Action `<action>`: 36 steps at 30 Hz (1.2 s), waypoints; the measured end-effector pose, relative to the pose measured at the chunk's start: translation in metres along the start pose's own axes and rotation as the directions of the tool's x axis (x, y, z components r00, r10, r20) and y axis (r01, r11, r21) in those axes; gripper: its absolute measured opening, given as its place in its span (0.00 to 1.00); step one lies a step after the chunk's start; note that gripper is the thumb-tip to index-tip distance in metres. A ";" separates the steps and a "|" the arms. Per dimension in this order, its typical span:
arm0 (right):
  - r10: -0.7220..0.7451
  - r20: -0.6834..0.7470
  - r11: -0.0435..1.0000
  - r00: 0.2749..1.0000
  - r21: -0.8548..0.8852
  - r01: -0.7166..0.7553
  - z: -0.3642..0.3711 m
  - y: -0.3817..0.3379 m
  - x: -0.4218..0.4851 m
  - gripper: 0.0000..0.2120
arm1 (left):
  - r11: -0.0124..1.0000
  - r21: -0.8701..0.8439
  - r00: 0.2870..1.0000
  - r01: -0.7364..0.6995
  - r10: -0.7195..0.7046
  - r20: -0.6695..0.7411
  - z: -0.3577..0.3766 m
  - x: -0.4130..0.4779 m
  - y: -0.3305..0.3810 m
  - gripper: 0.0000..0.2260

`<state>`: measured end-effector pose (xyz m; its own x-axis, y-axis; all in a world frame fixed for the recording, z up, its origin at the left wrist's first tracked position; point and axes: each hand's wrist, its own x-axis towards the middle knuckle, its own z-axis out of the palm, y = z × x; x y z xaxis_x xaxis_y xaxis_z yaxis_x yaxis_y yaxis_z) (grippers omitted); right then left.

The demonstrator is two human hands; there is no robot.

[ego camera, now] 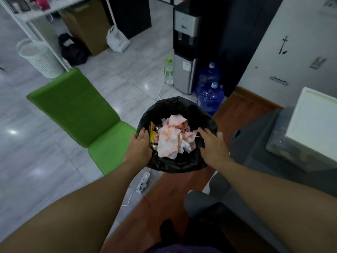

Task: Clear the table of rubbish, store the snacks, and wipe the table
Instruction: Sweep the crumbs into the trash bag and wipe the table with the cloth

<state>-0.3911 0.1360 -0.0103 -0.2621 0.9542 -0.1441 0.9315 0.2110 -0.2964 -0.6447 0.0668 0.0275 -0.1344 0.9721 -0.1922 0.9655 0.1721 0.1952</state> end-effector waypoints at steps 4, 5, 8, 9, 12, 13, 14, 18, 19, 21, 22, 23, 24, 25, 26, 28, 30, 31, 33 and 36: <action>-0.036 -0.015 0.999 0.999 -0.007 0.036 -0.010 -0.005 -0.021 0.36 | 1.000 0.007 0.999 0.013 -0.013 -0.051 -0.006 -0.029 0.001 0.28; -0.054 -0.020 0.999 0.998 -0.002 0.054 -0.012 -0.006 -0.025 0.36 | 1.000 0.007 0.998 0.025 -0.025 -0.062 -0.007 -0.036 0.003 0.27; -0.098 -0.003 0.995 0.995 0.024 0.098 -0.016 -0.006 -0.034 0.36 | 0.998 0.012 0.994 0.068 -0.067 -0.090 -0.002 -0.056 0.002 0.24; -0.103 0.006 0.994 0.995 0.045 0.102 -0.017 -0.006 -0.038 0.35 | 0.997 0.021 0.992 0.079 -0.076 -0.104 0.001 -0.062 0.002 0.23; -0.136 0.040 0.987 0.990 0.089 0.132 -0.019 -0.004 -0.051 0.35 | 0.990 0.009 0.982 0.142 -0.140 -0.129 0.008 -0.084 0.010 0.22; -0.151 0.046 0.985 0.987 0.091 0.147 -0.017 -0.003 -0.056 0.35 | 0.985 -0.010 0.976 0.172 -0.172 -0.134 0.009 -0.093 0.014 0.22; -0.167 0.043 0.983 0.985 0.090 0.163 -0.015 -0.002 -0.061 0.35 | 0.982 -0.019 0.972 0.187 -0.187 -0.141 0.011 -0.099 0.016 0.24; -0.236 0.074 0.968 0.969 0.104 0.227 -0.007 0.004 -0.080 0.34 | 0.977 -0.039 0.966 0.209 -0.212 -0.146 0.024 -0.128 0.017 0.26; -0.242 0.088 0.966 0.966 0.118 0.231 -0.004 0.005 -0.086 0.34 | 0.975 -0.040 0.966 0.217 -0.221 -0.131 0.028 -0.134 0.015 0.27; -0.241 0.102 0.963 0.965 0.148 0.225 -0.001 0.007 -0.098 0.34 | 0.973 -0.038 0.967 0.227 -0.230 -0.109 0.037 -0.144 0.012 0.27; -0.243 0.100 0.962 0.965 0.154 0.226 0.000 0.008 -0.103 0.34 | 0.973 -0.028 0.969 0.227 -0.229 -0.095 0.038 -0.148 0.012 0.26; -0.245 0.101 0.961 0.964 0.158 0.227 0.001 0.009 -0.107 0.34 | 0.974 -0.020 0.970 0.225 -0.226 -0.089 0.039 -0.152 0.013 0.26; -0.243 0.106 0.961 0.964 0.161 0.224 0.002 0.010 -0.112 0.34 | 0.974 -0.022 0.970 0.228 -0.229 -0.083 0.041 -0.156 0.013 0.25; -0.237 0.116 0.962 0.965 0.165 0.216 0.003 0.011 -0.117 0.34 | 0.971 -0.036 0.968 0.236 -0.238 -0.076 0.043 -0.161 0.015 0.25; -0.231 0.123 0.963 0.965 0.169 0.209 0.005 0.012 -0.122 0.35 | 0.970 -0.050 0.968 0.240 -0.243 -0.068 0.046 -0.166 0.016 0.24; -0.222 0.120 0.965 0.968 0.170 0.200 0.008 0.013 -0.134 0.35 | 0.971 -0.065 0.971 0.231 -0.235 -0.051 0.051 -0.174 0.016 0.24; -0.211 0.118 0.967 0.970 0.169 0.190 0.011 0.014 -0.148 0.35 | 0.974 -0.072 0.975 0.217 -0.219 -0.026 0.056 -0.181 0.013 0.23; -0.201 0.120 0.968 0.972 0.174 0.179 0.014 0.015 -0.155 0.35 | 0.977 -0.068 0.979 0.204 -0.205 -0.010 0.058 -0.184 0.011 0.22; -0.173 0.118 0.970 0.978 0.195 0.148 0.019 0.015 -0.172 0.35 | 0.985 -0.033 0.985 0.169 -0.168 0.024 0.060 -0.191 0.009 0.17; -0.122 0.108 0.968 0.987 0.232 0.094 0.027 0.014 -0.200 0.35 | 0.989 0.021 0.985 0.145 -0.146 0.089 0.064 -0.201 0.007 0.11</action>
<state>-0.3325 -0.0579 -0.0114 -0.3990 0.8930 -0.2081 0.8189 0.2449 -0.5191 -0.5964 -0.1374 0.0065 -0.2536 0.9185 -0.3035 0.9405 0.3075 0.1446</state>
